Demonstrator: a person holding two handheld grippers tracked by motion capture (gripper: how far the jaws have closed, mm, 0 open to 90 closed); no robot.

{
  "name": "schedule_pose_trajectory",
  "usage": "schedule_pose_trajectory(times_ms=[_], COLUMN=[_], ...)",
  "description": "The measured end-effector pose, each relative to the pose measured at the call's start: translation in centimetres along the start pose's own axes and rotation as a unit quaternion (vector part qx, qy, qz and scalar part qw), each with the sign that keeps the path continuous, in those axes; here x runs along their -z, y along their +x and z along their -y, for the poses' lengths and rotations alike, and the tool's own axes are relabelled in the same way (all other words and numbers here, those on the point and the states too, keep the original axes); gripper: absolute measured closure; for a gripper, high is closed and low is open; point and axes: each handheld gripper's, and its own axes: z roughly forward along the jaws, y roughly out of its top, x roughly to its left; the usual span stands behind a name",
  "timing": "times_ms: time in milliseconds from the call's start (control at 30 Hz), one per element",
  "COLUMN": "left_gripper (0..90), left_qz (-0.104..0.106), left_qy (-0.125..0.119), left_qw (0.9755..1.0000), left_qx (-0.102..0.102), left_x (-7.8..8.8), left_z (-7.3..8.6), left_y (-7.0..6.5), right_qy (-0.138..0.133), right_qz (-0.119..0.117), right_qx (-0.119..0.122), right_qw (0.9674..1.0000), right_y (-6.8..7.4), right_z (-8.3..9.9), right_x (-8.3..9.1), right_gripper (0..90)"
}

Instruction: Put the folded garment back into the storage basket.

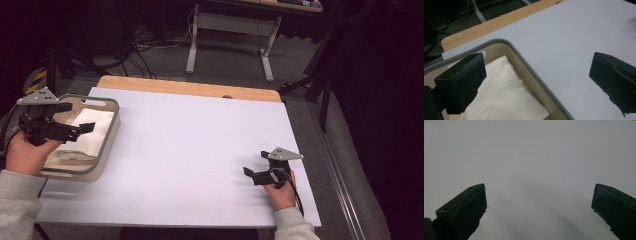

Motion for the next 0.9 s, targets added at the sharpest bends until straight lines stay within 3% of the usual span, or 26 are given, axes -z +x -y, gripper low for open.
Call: schedule_pose_trajectory(times_ms=[300,467,500,900], left_gripper=[1.3,2.1,2.1,1.9], left_qz=[0.034,0.050,0.058,0.115], left_qy=[-0.014,-0.021,-0.025,-0.026], left_qw=[0.9990,0.9976,0.9966,0.9912], left_qx=[-0.027,-0.043,-0.052,-0.061], left_x=[-0.3,-0.6,-0.9,-3.9], left_z=[-0.2,-0.1,0.0,0.5], left_y=[-3.1,-4.7,-5.6,-8.7], right_qy=[-0.002,-0.002,-0.003,-0.010], right_qz=[-0.003,-0.005,-0.006,-0.015], right_qx=[0.004,0.005,0.006,0.018], right_qw=[1.0000,1.0000,1.0000,0.9997], right_y=[0.1,0.1,0.1,0.4], right_z=[0.0,0.0,0.0,-0.1], right_x=[0.0,0.0,0.0,0.0], right_gripper=[0.6,0.6,0.6,0.5])
